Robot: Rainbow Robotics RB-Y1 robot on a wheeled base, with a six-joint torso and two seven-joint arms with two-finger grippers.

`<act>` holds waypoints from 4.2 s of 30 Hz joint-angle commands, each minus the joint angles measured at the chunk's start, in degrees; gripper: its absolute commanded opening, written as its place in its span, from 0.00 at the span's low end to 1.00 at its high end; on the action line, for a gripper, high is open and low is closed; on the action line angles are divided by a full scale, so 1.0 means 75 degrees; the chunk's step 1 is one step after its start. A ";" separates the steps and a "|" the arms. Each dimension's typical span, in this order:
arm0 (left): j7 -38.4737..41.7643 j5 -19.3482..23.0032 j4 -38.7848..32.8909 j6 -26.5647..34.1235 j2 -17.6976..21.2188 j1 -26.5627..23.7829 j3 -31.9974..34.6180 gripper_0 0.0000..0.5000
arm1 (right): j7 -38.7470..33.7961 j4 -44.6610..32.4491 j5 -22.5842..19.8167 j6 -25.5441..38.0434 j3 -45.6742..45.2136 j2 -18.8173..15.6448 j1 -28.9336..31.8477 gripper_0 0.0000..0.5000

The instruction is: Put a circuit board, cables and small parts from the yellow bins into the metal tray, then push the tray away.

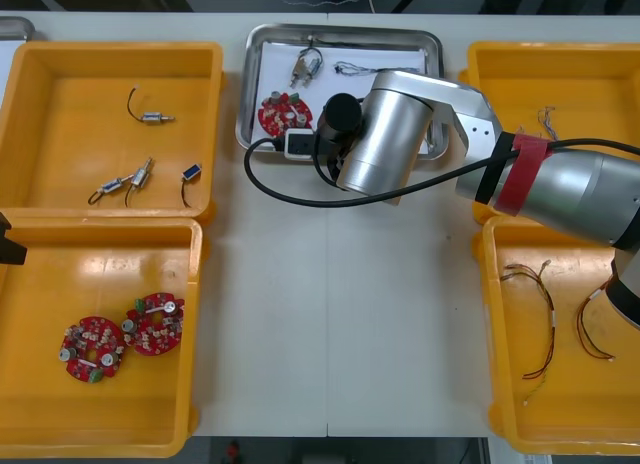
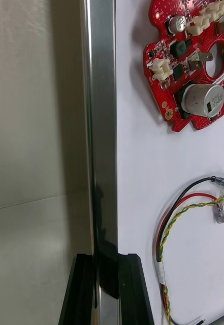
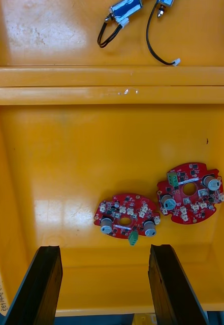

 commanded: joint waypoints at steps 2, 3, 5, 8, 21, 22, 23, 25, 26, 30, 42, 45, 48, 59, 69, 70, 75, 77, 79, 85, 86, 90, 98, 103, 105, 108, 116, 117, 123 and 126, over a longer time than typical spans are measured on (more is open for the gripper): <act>-0.0231 -0.0066 -0.0022 -0.0045 0.0315 -0.0222 0.0201 1.00 | 0.0493 0.0414 0.0005 -0.0417 0.0065 0.0262 -0.0567 0.00; -0.0231 -0.0066 -0.0022 -0.0045 0.0315 -0.0222 0.0201 1.00 | 0.0517 0.0520 0.0005 -0.0499 0.0065 0.0285 -0.0591 0.00; -0.0231 -0.0066 -0.0022 -0.0045 0.0315 -0.0222 0.0201 1.00 | 0.0563 0.0672 0.0016 -0.0652 0.0065 0.0321 -0.0626 0.00; -0.0231 -0.0066 -0.0022 -0.0045 0.0315 -0.0222 0.0201 1.00 | 0.0622 0.0895 0.0028 -0.0874 0.0053 0.0356 -0.0638 0.00; -0.0231 -0.0066 -0.0022 -0.0045 0.0315 -0.0222 0.0201 1.00 | 0.0915 0.0977 -0.0007 -0.0956 -0.0181 0.0391 -0.0626 1.00; -0.0231 -0.0066 -0.0022 -0.0045 0.0315 -0.0222 0.0201 1.00 | 0.0950 0.0965 -0.0113 -0.0945 -0.0217 0.0403 -0.0626 1.00; -0.0231 -0.0066 -0.0022 -0.0045 0.0315 -0.0222 0.0201 1.00 | 0.0962 0.0965 -0.0195 -0.0933 -0.0263 0.0403 -0.0626 1.00; -0.0231 -0.0066 -0.0022 -0.0045 0.0315 -0.0222 0.0201 1.00 | 0.1021 0.0907 -0.0523 -0.0851 -0.0428 0.0403 -0.0603 1.00; -0.0231 -0.0066 -0.0022 -0.0045 0.0315 -0.0222 0.0201 1.00 | 0.1021 0.0883 -0.0593 -0.0804 -0.0474 0.0403 -0.0579 1.00; -0.0231 -0.0066 -0.0022 -0.0045 0.0315 -0.0222 0.0201 1.00 | 0.1021 0.0403 -0.0863 -0.0206 -0.0955 0.0449 -0.0380 1.00; -0.0231 -0.0066 -0.0022 -0.0045 0.0315 -0.0222 0.0201 1.00 | 0.0751 -0.2246 -0.0698 0.2735 -0.2760 0.0532 0.0897 1.00; -0.0231 -0.0066 -0.0022 -0.0045 0.0315 -0.0222 0.0201 1.00 | 0.0681 -0.2937 -0.0593 0.3497 -0.3146 0.0532 0.1202 1.00; -0.0231 -0.0066 -0.0022 -0.0045 0.0315 -0.0222 0.0201 1.00 | 0.0599 -0.3664 -0.0370 0.4258 -0.3510 0.0532 0.1530 1.00; -0.0231 -0.0066 -0.0022 -0.0045 0.0315 -0.0222 0.0201 1.00 | 0.0329 -0.6031 0.0169 0.6409 -0.5068 0.0532 0.3018 1.00; -0.0231 -0.0066 -0.0022 -0.0045 0.0315 -0.0222 0.0201 1.00 | -0.1007 -0.7507 0.0614 0.6409 -0.6451 0.0508 0.4495 1.00; -0.0231 -0.0066 -0.0022 -0.0045 0.0315 -0.0222 0.0201 1.00 | -0.1206 -0.7648 0.0684 0.6409 -0.6603 0.0496 0.4659 1.00; -0.0231 -0.0066 -0.0022 -0.0045 0.0315 -0.0222 0.0201 1.00 | -0.2167 -0.7953 0.0614 0.6409 -0.7459 0.0250 0.5456 1.00; -0.0231 -0.0066 -0.0022 -0.0045 0.0315 -0.0222 0.0201 1.00 | -0.2495 -0.8035 0.0509 0.6409 -0.7775 0.0145 0.5749 1.00; -0.0231 -0.0066 -0.0022 -0.0045 0.0315 -0.0222 0.0201 1.00 | -0.2753 -0.8082 0.0333 0.6409 -0.8138 0.0039 0.6030 1.00; -0.0231 -0.0066 -0.0022 -0.0045 0.0315 -0.0222 0.0201 1.00 | -0.3222 -0.8187 -0.0476 0.6409 -0.9498 -0.0441 0.6897 1.00; -0.0231 -0.0066 -0.0022 -0.0045 0.0315 -0.0222 0.0201 1.00 | -0.3245 -0.8187 -0.0616 0.6409 -0.9803 -0.0511 0.7050 1.00; -0.0231 -0.0066 -0.0022 -0.0045 0.0315 -0.0222 0.0201 1.00 | -0.3304 -0.8187 -0.1167 0.6409 -1.0799 -0.0863 0.7683 1.00; -0.0231 -0.0066 -0.0022 -0.0045 0.0315 -0.0222 0.0201 1.00 | -0.3468 -0.7918 -0.1999 0.6409 -1.2006 -0.1367 0.8479 1.00; -0.0231 -0.0066 -0.0022 -0.0045 0.0315 -0.0222 0.0201 1.00 | -0.3597 -0.7297 -0.2468 0.6409 -1.2345 -0.1414 0.8515 1.00; -0.0231 -0.0066 -0.0022 -0.0045 0.0315 -0.0222 0.0201 1.00 | -0.3655 -0.7250 -0.2433 0.6409 -1.2345 -0.1437 0.8515 1.00; -0.0231 -0.0066 -0.0022 -0.0045 0.0315 -0.0222 0.0201 1.00 | -0.3714 -0.7250 -0.2409 0.6409 -1.2345 -0.1472 0.8515 1.00; -0.0231 -0.0066 -0.0022 -0.0045 0.0315 -0.0222 0.0201 1.00 | -0.3819 -0.7273 -0.2445 0.6409 -1.2217 -0.1543 0.8515 1.00; -0.0231 -0.0066 -0.0022 -0.0045 0.0315 -0.0222 0.0201 1.00 | -0.3819 -0.7273 -0.2445 0.6409 -1.2193 -0.1554 0.8515 1.00; -0.0231 -0.0066 -0.0022 -0.0045 0.0315 -0.0222 0.0201 1.00 | -0.3808 -0.7273 -0.2456 0.6409 -1.2158 -0.1554 0.8515 1.00; -0.0231 -0.0066 -0.0022 -0.0045 0.0315 -0.0222 0.0201 1.00 | -0.3808 -0.7273 -0.2456 0.6409 -1.2158 -0.1554 0.8515 1.00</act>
